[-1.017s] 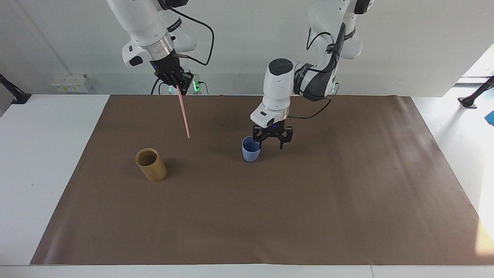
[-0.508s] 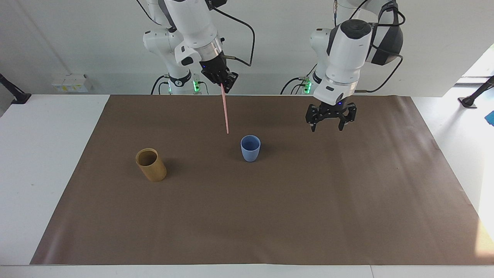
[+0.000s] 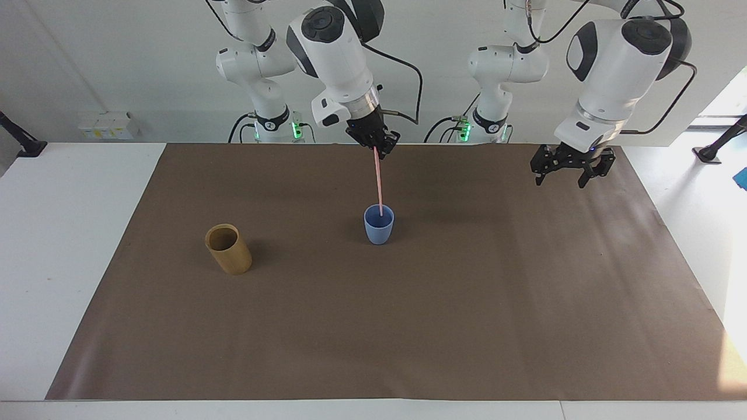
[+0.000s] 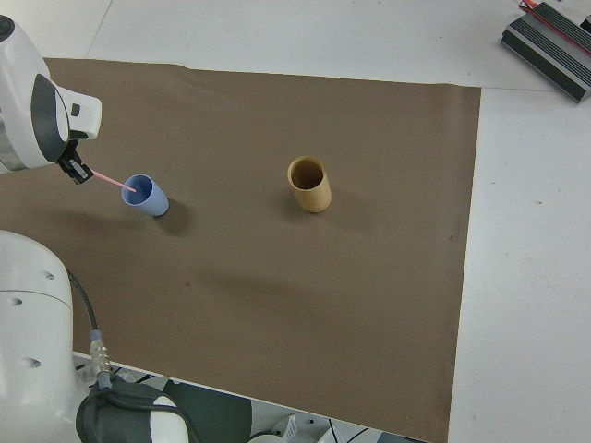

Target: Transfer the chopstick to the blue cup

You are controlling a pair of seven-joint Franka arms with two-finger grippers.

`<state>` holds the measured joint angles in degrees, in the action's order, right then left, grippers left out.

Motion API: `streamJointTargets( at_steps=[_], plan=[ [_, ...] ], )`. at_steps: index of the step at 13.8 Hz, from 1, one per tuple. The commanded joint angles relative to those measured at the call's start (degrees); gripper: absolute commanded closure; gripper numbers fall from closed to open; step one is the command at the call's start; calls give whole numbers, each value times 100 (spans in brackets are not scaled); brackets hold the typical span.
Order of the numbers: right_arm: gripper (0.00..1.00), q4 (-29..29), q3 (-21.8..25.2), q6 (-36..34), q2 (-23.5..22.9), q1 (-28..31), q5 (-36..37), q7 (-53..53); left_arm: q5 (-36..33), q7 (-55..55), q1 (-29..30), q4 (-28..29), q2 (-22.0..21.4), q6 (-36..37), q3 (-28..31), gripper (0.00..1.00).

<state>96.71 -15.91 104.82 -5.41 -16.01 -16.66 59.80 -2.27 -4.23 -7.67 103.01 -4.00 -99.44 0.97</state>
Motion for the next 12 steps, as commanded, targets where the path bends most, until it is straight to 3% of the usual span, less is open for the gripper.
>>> streamJointTargets(
  at_steps=[1, 3, 5, 7, 8, 9, 10, 11, 12],
  plan=[
    [100, 628, 9, 651, 145, -147, 13, -161, 78, -280, 178, -683, -110, 889, -62, 0],
    [100, 1094, 9, 1197, 242, -139, 136, -634, 69, -272, 178, -1158, -92, 1451, -71, 0],
    [100, 1210, 9, 1296, 251, -104, 154, -855, 86, -263, 178, -1249, -110, 1542, -88, 0],
    [79, 1219, 27, 1287, 251, -78, 154, -1162, 95, -272, 196, -1178, -136, 1542, -71, 0],
    [79, 1219, 27, 1278, 242, -25, 154, -1320, 95, -245, 196, -1160, -162, 1533, -71, 0],
    [70, 1193, 27, 1278, 233, -7, 154, -1374, 95, -193, 196, -1160, -163, 1516, -71, 0],
    [51, 1123, 35, 1295, 190, -7, 163, -1375, 191, -201, 204, -1160, -163, 1455, -71, 0],
    [43, 1061, 44, 1313, 154, 27, 206, -1401, 523, -210, 309, -1160, -163, 1402, -62, 0],
    [28, 939, 44, 1313, 128, 106, 398, -1471, 822, -210, 493, -1160, -163, 1410, -88, 0]
  ],
)
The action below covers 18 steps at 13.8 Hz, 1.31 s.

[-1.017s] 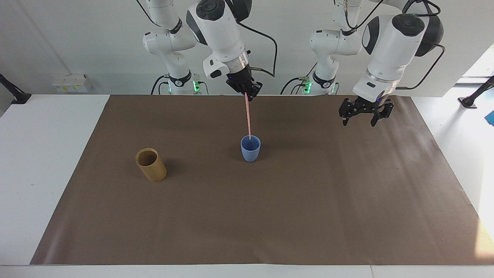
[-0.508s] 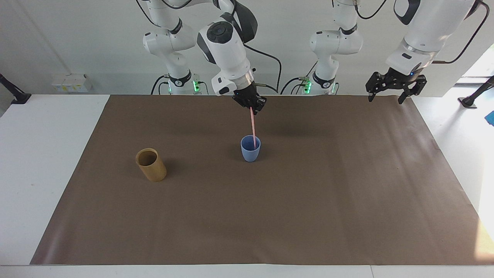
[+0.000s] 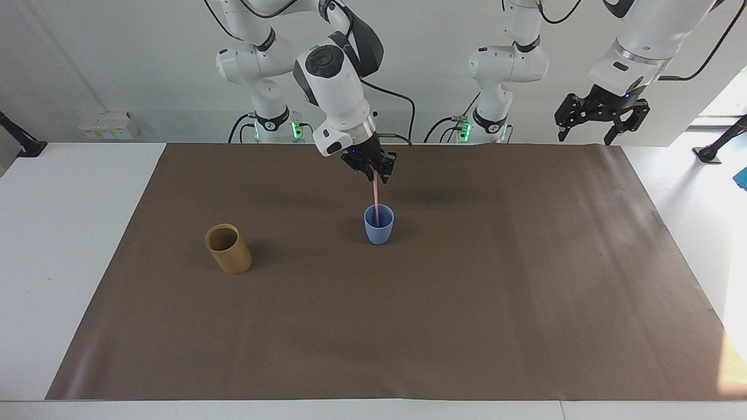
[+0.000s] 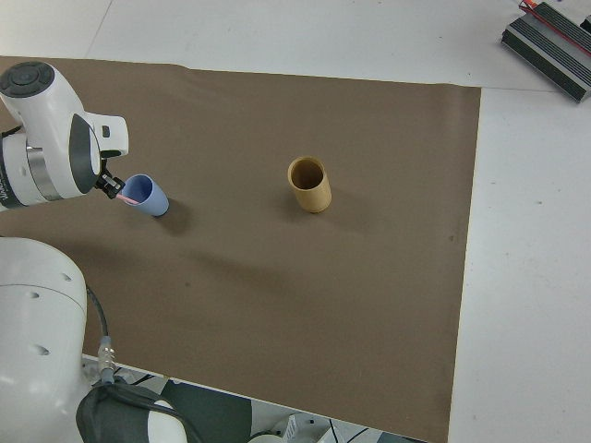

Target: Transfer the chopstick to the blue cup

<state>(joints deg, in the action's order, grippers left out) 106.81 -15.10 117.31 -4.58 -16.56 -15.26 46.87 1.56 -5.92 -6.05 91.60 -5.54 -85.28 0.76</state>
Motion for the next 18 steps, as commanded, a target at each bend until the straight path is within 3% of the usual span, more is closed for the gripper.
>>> streamJointTargets(
  at_steps=[1, 3, 10, 14, 18],
  plan=[
    [17, -160, -37, 56, 63, 327, 460, -248, 450, -110, 358, -11, -8, 20, -84, 0],
    [0, -336, -11, -15, 167, 600, 655, -555, 424, -102, 350, -28, 0, 55, -84, 0],
    [0, -363, 7, -453, 985, 2146, 1173, -2586, 73, -102, 306, -46, 9, 20, -84, 0],
    [0, -985, 24, -1401, 986, 2324, 1236, -2762, 99, -49, 376, -54, 1, 47, -84, 0],
    [0, -1223, 51, -1754, 933, 2350, 1341, -2789, 99, -49, 367, -54, 1, 47, -84, 0]
  ],
)
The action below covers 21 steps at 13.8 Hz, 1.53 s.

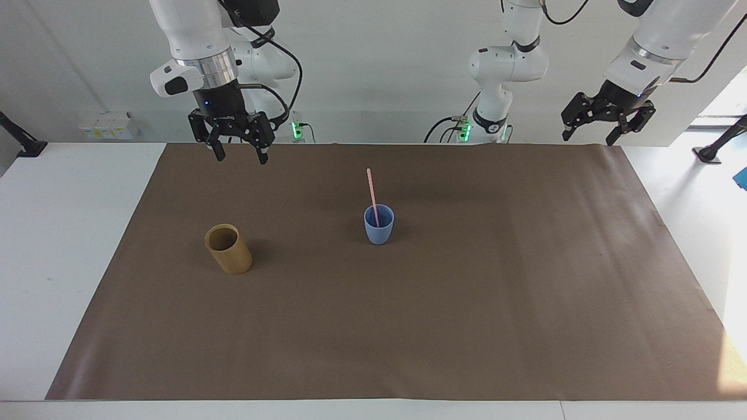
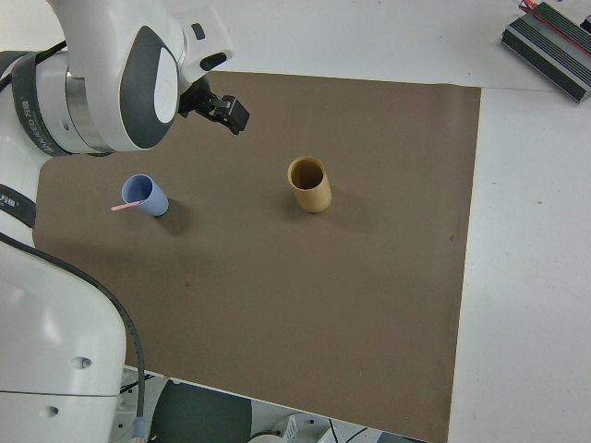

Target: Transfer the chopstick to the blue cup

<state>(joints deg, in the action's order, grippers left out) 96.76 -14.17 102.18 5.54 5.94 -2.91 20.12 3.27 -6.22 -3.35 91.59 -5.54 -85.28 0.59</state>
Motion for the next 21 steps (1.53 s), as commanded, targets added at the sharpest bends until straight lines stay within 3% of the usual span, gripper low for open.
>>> streamJointTargets(
  at_steps=[1, 4, 6, 7, 9, 10, 21],
  plan=[
    [0, -289, -42, -338, -88, 100, 115, -174, -72, -19, 97, -45, 0, 55, -68, 0],
    [0, -307, -33, -646, -106, 109, 98, -403, -72, -19, 97, -54, 0, 55, -68, 0],
    [0, -648, -24, -900, -167, 144, 2, -412, -72, -19, 97, -54, 0, 55, -68, 0],
    [0, -745, 106, -1110, -237, 5, 62, -403, -72, -19, 97, -54, 0, 55, -68, 0],
    [0, -782, 895, -1262, -238, -530, -7, -473, -72, -19, 97, -54, 0, 55, -68, 0],
    [0, -782, 1064, -1262, -220, -672, -7, -482, -72, -19, 97, -54, 0, 47, -68, 0],
    [0, -782, 1171, -1244, -290, -743, 107, -465, -81, -19, 97, -45, 0, 64, -68, 0]
  ],
)
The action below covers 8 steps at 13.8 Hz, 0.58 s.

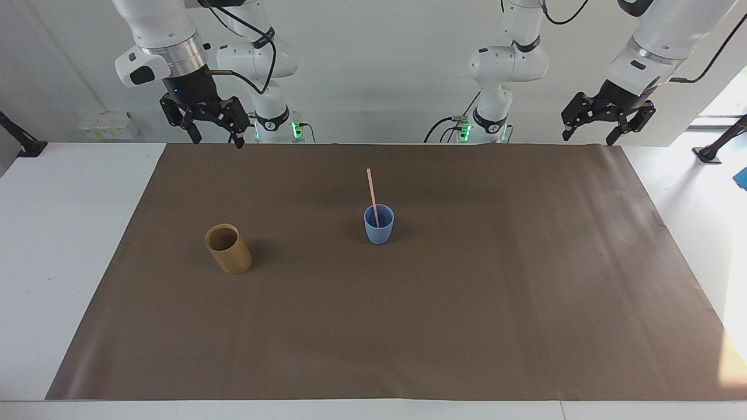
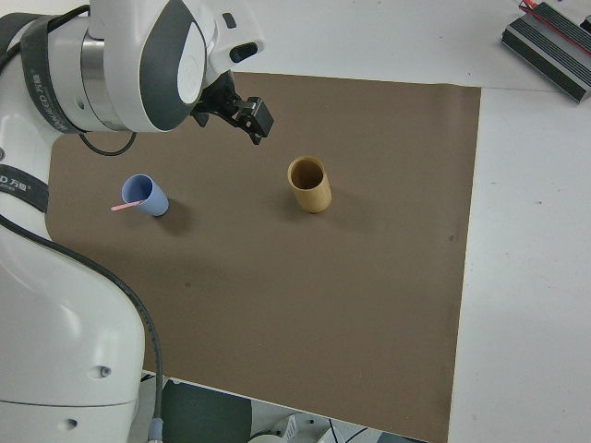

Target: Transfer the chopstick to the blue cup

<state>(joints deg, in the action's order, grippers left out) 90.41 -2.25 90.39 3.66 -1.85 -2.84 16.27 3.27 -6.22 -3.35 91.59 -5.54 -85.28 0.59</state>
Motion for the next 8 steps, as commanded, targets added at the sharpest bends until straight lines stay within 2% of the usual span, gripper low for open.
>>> streamJointTargets(
  at_steps=[1, 3, 8],
  plan=[
    [0, -163, -22, -74, -119, 35, 108, -80, -81, 111, 89, -45, 0, 90, -68, 0],
    [0, -164, -22, -13, -137, 18, 169, -71, -133, 848, 1, 95, -69, 99, -120, 0],
    [0, -129, -30, 119, -111, -9, 258, -10, -133, 438, 45, 113, -96, 108, -112, 0]
  ],
)
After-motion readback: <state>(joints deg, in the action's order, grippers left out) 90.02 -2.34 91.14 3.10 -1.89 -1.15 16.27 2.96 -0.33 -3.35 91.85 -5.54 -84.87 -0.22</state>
